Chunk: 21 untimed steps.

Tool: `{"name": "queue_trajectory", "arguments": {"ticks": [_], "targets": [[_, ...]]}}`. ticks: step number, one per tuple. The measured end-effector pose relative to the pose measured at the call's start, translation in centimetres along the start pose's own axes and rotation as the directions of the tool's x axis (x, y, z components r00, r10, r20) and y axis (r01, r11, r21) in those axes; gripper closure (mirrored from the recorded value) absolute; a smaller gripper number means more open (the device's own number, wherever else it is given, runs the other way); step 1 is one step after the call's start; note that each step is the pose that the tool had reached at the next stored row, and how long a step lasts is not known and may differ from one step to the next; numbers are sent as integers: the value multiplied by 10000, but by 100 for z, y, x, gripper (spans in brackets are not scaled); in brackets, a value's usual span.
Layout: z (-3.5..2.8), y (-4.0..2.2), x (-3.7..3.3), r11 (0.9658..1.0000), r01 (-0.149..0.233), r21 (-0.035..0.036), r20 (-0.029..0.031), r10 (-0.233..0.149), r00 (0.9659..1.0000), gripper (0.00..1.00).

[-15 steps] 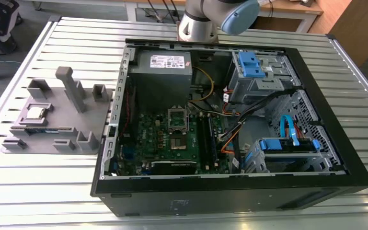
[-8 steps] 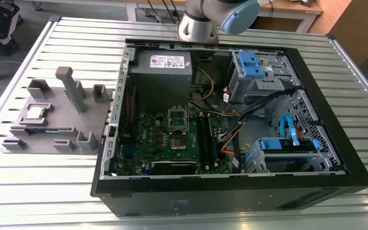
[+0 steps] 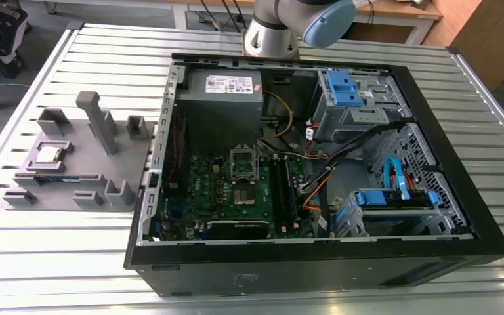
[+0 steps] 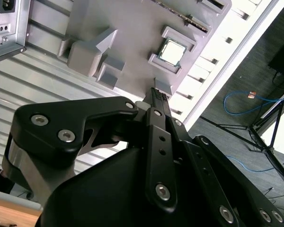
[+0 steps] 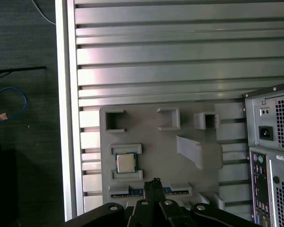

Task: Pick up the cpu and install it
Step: 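Reach for the cpu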

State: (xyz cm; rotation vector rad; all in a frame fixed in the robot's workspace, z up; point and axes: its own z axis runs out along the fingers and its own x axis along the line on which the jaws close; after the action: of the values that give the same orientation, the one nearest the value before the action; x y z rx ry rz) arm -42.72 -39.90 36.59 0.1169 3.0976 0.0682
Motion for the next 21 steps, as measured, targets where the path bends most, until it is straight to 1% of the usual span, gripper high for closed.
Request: {"name": "queue_trajectory", "arguments": {"ticks": [11, 21], "targets": [[3, 0, 1, 10000, 0, 0, 1, 0, 10000, 89], [32, -2, 2, 10000, 0, 0, 1, 0, 10000, 89]]}}
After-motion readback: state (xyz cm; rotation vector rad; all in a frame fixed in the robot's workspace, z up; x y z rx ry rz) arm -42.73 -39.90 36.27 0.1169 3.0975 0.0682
